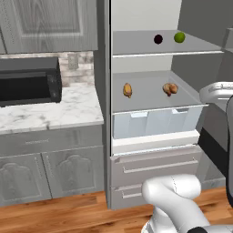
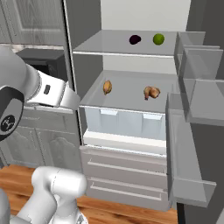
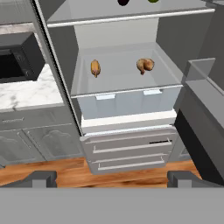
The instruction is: Gather the lime and eggplant from the fridge and place them on a tray on the dining counter. Then gather the chicken drumsticks from the fridge and place them on the other tray.
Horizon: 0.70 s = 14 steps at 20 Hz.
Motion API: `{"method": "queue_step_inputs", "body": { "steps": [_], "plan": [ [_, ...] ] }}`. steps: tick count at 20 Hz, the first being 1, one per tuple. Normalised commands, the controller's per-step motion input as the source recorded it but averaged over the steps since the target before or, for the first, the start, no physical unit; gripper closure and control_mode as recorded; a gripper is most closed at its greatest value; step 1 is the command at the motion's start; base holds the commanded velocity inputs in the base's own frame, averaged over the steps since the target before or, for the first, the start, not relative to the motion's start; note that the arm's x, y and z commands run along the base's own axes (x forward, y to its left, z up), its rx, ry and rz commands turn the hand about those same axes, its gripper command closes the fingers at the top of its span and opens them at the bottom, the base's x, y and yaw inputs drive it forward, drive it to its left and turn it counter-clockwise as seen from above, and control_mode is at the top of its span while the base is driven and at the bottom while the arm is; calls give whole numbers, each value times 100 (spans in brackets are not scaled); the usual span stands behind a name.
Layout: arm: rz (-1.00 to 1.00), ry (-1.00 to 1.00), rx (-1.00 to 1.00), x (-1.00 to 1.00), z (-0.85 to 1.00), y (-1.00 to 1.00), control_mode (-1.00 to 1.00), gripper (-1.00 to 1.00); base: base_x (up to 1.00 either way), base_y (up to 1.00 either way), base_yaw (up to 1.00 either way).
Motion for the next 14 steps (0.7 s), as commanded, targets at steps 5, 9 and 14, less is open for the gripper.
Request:
{"method": "queue_step_inputs", "body": {
  "steps": [5,9,14],
  "plan": [
    [0,0,0,0,0,0,100,-100,63,-27,2],
    [0,0,0,0,0,0,100,-100,53,-52,0],
    [0,0,0,0,0,0,100,-100,46,-37,0]
  ]
}}
